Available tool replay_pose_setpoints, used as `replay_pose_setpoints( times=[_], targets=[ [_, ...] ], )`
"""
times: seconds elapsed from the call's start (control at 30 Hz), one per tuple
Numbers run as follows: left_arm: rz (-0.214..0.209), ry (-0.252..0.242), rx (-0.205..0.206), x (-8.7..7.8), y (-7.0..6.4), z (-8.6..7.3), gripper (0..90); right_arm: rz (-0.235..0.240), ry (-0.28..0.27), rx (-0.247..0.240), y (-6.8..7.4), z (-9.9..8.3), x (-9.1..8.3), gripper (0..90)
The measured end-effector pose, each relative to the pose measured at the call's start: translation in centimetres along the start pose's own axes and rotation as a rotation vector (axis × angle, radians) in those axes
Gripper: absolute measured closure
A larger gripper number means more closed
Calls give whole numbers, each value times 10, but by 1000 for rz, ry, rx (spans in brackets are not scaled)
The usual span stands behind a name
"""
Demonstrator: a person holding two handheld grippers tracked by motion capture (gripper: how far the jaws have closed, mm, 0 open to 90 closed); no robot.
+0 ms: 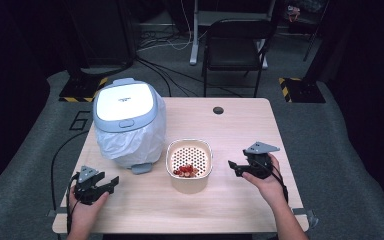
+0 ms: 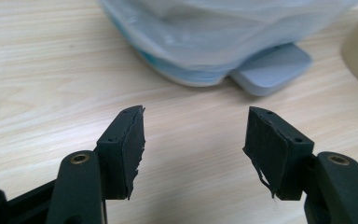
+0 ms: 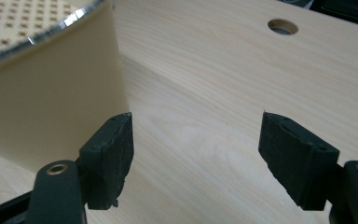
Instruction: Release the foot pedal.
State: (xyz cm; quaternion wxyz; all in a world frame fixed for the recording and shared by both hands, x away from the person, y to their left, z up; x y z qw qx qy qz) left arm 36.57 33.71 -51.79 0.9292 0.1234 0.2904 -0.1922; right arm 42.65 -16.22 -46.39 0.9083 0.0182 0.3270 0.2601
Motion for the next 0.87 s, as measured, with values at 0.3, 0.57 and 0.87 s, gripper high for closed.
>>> replay_pose_setpoints(
  times=[0.3,0.57,0.87],
  targets=[
    [74,63,32,11,19,-15,352,-61,-6,25,-23,-30,9,261],
    [79,63,20,24,21,-16,338,-122,30,35,-44,-47,17,261],
    [73,88,44,34,22,-16,329,-174,26,98,-56,-60,20,214]
  ],
)
Point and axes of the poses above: each handheld gripper's, and its own axes: x roughly forward along the jaws, z roughly out of its top, y roughly to its left, the point moved 3 cm from there along x, roughly forward along the jaws, and after that the axes turned 15 degrees about x, right-handed, at the moved point
